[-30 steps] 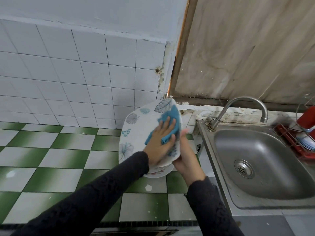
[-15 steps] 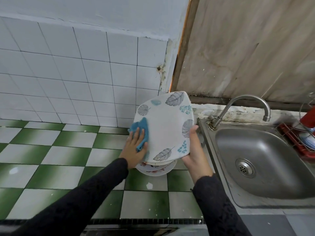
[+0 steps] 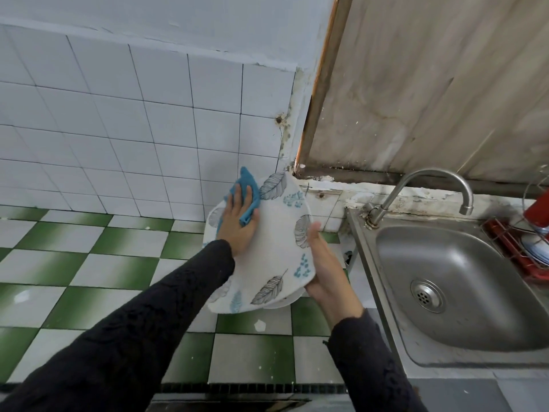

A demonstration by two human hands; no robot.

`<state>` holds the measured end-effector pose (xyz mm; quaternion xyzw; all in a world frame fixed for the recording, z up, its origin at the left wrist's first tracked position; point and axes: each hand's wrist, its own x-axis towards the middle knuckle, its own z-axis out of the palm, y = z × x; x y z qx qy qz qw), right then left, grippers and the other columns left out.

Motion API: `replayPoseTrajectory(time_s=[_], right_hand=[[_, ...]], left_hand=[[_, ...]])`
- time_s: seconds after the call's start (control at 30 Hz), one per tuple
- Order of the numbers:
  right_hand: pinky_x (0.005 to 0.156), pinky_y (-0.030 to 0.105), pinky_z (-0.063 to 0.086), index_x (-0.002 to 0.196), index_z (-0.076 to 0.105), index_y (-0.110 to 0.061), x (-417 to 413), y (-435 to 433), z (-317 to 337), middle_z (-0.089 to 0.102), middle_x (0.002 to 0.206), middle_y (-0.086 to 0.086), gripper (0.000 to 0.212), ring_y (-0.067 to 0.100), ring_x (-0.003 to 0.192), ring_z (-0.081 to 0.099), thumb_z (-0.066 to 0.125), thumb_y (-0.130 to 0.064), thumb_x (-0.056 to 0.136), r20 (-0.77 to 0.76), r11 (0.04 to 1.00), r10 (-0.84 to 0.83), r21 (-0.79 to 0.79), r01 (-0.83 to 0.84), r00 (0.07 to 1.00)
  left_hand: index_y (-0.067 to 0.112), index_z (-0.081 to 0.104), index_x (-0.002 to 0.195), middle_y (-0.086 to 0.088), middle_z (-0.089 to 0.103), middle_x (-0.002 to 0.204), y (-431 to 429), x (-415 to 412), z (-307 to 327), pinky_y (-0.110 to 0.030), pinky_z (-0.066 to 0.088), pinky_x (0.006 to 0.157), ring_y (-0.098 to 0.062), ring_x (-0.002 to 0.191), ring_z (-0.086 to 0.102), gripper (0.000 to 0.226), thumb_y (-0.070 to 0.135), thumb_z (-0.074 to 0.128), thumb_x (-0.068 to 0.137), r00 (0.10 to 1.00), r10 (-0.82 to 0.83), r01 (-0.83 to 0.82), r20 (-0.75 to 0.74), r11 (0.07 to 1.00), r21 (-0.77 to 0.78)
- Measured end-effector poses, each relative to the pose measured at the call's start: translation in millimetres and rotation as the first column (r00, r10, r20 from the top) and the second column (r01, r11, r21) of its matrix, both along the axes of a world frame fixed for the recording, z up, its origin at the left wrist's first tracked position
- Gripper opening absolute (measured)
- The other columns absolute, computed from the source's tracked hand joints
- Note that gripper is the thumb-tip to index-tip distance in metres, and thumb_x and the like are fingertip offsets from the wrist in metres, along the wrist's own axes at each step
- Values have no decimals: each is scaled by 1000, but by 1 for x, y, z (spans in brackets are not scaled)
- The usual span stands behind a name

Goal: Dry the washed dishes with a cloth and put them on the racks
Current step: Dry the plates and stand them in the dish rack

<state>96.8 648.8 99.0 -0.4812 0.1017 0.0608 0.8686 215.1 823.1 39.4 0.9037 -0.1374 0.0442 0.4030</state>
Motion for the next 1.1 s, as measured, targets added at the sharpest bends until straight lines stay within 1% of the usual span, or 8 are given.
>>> replayPoseTrajectory(time_s=[0.17, 0.3, 0.4, 0.5, 0.67, 0.87, 1.0, 1.1], right_hand=[[108, 57, 45, 144, 51, -12, 4, -17, -1, 66, 132, 14, 64, 32, 122, 64, 53, -49, 91, 20, 998, -56, 7, 56, 998], [108, 59, 45, 141, 55, -13, 13, -10, -1, 68, 129, 12, 62, 32, 119, 66, 57, -48, 90, 9, 989, -145, 32, 145, 989], [109, 60, 44, 137, 58, -11, 19, 2, -2, 67, 130, 17, 67, 37, 120, 64, 64, -51, 84, -1, 984, -167, 69, 167, 986], [111, 59, 42, 138, 58, -14, 17, 9, -3, 64, 134, 18, 67, 37, 124, 62, 63, -56, 86, -5, 989, -126, 71, 126, 992], [98, 50, 55, 138, 54, -10, 4, 4, 0, 68, 129, 16, 57, 32, 117, 67, 48, -46, 96, -12, 996, -78, 53, 78, 997], [108, 58, 45, 143, 51, -9, 8, -10, -4, 65, 134, 15, 67, 34, 124, 62, 54, -51, 90, 19, 981, -184, 63, 182, 983], [107, 57, 46, 146, 50, -17, 19, -11, -6, 62, 139, 12, 67, 33, 127, 60, 58, -54, 91, 22, 966, -244, 88, 242, 969], [104, 66, 45, 145, 52, -17, 30, -4, -3, 59, 140, 18, 96, 43, 124, 59, 83, -63, 67, -51, 944, -287, 154, 291, 957]], left_hand=[[28, -17, 147, -1, -16, 163, 23, -27, -45, -44, -5, 123, -21, 150, -18, 80, 70, 6, 83, 990, 10, 6, -142, 994, 111], [37, -9, 151, 14, -22, 158, -25, -83, -33, -37, -6, 123, -10, 147, -21, 62, 53, 26, 102, 970, -158, 138, -182, 983, -119], [32, -9, 154, 17, -25, 159, -60, -94, -2, -26, -12, 120, 0, 144, -26, 63, 52, 22, 103, 948, -315, 303, -37, 933, -193], [29, -6, 156, 7, -17, 164, -65, -60, 16, -37, -8, 123, -14, 150, -19, 70, 61, 17, 98, 960, -264, 274, 88, 954, -123], [34, -5, 151, 10, -16, 157, -20, -9, 10, -47, -3, 123, -21, 149, -15, 60, 36, 33, 106, 997, -72, 72, -9, 996, -53], [35, -8, 148, 12, -12, 157, 0, -56, -40, -33, -6, 121, -18, 151, -10, 67, 60, 26, 96, 972, -115, 118, -205, 993, 0], [42, 3, 145, 19, -8, 156, -22, -87, -18, -16, -5, 114, -6, 150, -8, 48, 41, 30, 105, 919, -291, 246, -265, 950, -190], [49, 11, 145, 21, 3, 161, -42, -109, 9, -13, 1, 117, 4, 148, -4, 47, 38, 35, 105, 889, -433, 386, -150, 883, -267]])
